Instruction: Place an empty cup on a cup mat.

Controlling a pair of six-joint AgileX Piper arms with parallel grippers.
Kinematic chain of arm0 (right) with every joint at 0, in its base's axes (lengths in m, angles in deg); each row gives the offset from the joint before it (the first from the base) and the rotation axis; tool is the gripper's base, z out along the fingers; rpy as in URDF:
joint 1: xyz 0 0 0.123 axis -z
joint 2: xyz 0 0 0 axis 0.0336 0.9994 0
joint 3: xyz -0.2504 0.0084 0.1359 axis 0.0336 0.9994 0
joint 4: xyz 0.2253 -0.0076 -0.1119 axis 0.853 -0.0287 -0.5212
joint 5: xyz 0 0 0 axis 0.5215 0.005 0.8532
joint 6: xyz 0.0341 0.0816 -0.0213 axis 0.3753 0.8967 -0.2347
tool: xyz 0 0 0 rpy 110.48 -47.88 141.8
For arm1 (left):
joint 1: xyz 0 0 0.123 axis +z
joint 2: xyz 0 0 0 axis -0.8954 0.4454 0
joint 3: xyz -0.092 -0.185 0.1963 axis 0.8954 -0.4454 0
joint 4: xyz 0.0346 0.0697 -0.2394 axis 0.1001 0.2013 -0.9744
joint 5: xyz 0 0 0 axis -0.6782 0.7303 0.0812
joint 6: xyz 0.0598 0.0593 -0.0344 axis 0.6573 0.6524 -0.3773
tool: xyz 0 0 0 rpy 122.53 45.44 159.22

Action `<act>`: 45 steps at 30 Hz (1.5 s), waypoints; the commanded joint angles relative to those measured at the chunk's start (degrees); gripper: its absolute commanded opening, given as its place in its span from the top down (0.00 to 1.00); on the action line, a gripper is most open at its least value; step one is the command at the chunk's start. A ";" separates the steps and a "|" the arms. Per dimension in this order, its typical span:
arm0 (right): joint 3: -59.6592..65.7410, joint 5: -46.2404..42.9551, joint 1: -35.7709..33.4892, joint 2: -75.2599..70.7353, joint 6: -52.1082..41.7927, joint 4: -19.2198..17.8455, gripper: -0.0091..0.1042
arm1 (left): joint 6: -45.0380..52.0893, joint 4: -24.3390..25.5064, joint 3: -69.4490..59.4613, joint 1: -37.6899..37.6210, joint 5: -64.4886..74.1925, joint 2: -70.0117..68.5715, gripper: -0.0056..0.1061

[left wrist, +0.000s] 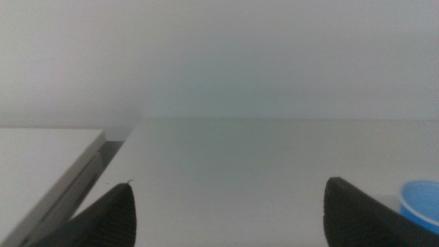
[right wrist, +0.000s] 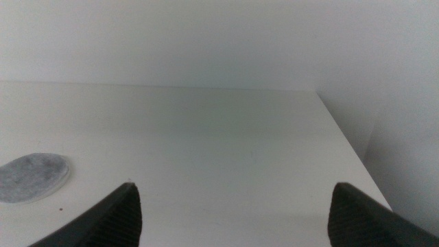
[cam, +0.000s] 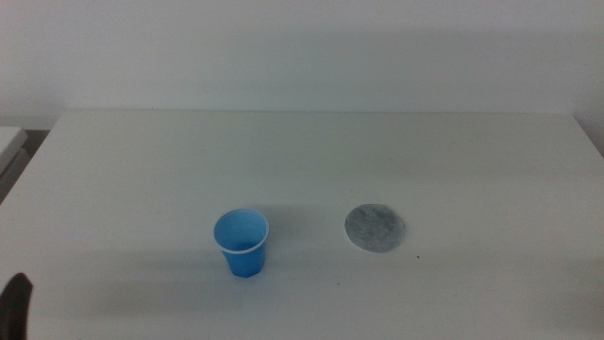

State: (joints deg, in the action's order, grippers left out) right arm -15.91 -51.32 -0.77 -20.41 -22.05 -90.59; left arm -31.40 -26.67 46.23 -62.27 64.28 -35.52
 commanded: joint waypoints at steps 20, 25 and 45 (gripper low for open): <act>0.19 -0.38 -0.10 -0.28 -0.23 -0.59 0.10 | -6.70 -0.70 70.24 -12.83 61.15 69.82 0.11; 0.19 -0.38 -0.10 -0.28 -0.23 -0.59 0.10 | -17.08 2.68 78.63 -21.52 61.30 83.77 0.11; 0.19 -0.38 -0.10 -0.28 -0.23 -0.59 0.10 | -13.67 -0.41 81.69 -23.70 56.08 110.88 0.22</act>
State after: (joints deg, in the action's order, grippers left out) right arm -15.91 -51.32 -0.77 -20.41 -22.05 -90.59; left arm -45.25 -27.16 127.38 -85.74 120.75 74.91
